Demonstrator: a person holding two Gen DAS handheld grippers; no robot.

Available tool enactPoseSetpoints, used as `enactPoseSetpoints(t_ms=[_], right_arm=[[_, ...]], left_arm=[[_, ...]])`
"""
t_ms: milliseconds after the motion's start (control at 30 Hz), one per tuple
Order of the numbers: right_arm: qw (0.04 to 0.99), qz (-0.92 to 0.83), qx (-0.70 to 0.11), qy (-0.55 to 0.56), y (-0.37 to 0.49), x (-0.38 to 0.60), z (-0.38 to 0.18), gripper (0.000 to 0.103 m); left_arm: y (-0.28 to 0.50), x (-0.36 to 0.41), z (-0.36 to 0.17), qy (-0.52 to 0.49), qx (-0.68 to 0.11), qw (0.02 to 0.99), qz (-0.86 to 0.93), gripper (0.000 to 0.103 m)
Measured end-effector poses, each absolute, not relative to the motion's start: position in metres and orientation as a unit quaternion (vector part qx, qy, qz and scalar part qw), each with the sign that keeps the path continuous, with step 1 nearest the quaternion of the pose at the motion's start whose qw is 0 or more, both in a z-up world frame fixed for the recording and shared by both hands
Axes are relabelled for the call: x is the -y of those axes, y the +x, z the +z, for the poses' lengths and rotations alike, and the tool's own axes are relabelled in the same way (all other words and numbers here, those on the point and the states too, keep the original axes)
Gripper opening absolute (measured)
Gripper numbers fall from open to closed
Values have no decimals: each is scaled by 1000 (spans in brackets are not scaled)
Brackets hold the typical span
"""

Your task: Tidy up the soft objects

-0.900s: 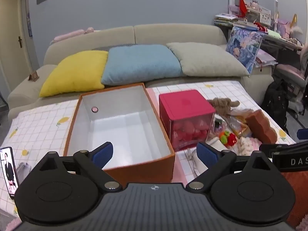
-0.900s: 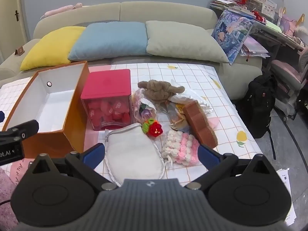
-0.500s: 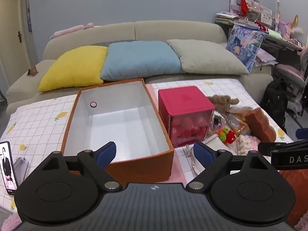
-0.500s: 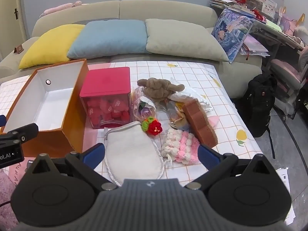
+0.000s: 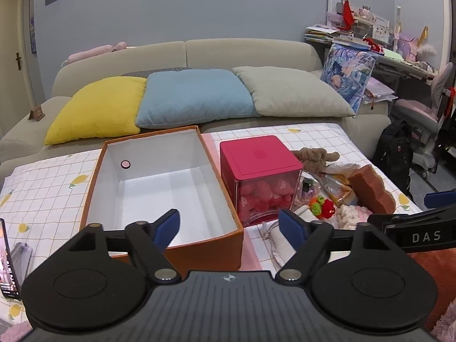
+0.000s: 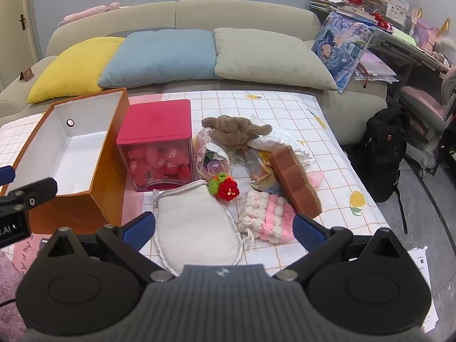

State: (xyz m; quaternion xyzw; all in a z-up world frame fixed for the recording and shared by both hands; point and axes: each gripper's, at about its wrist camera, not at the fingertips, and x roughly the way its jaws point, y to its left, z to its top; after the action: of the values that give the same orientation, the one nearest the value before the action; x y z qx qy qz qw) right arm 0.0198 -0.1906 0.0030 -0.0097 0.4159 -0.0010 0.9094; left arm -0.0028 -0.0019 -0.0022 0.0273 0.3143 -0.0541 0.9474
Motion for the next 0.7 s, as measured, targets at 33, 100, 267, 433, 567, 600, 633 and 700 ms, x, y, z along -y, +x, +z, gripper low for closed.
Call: enactPoseSetpoints(t_ms=[33,100,267,433,567,600,633,700], right_arm=[[909,-2,-417,-12,20,190,3,100],[908,-2,-418,-13,20,190,2,100],[910,-3,-415,-13,20,189,2,100],[910,-3,-415,-13,20,190,2,100],[910,-2,-414,-14,19,189,2,100],[910,-2,-414,-14,19,189,2,100],[910,-2,-414,-13,19,189,2,100],[910,-2,-414,-14,19,189,1,100]], left_arm=[[-3,3,-2,30,-313,948,-54,91],[-3,3,-2,33,-310,949,-52,91],[-2,1,-1,31,-310,949,-48,91],[-2,0,-1,33,-312,948,-44,91],[-2,-1,-1,31,-312,949,-42,91],[-2,-1,-1,31,-312,949,-41,91],[-2,-1,-1,32,-313,948,-41,91],[-2,-2,-2,33,-313,948,-39,91]])
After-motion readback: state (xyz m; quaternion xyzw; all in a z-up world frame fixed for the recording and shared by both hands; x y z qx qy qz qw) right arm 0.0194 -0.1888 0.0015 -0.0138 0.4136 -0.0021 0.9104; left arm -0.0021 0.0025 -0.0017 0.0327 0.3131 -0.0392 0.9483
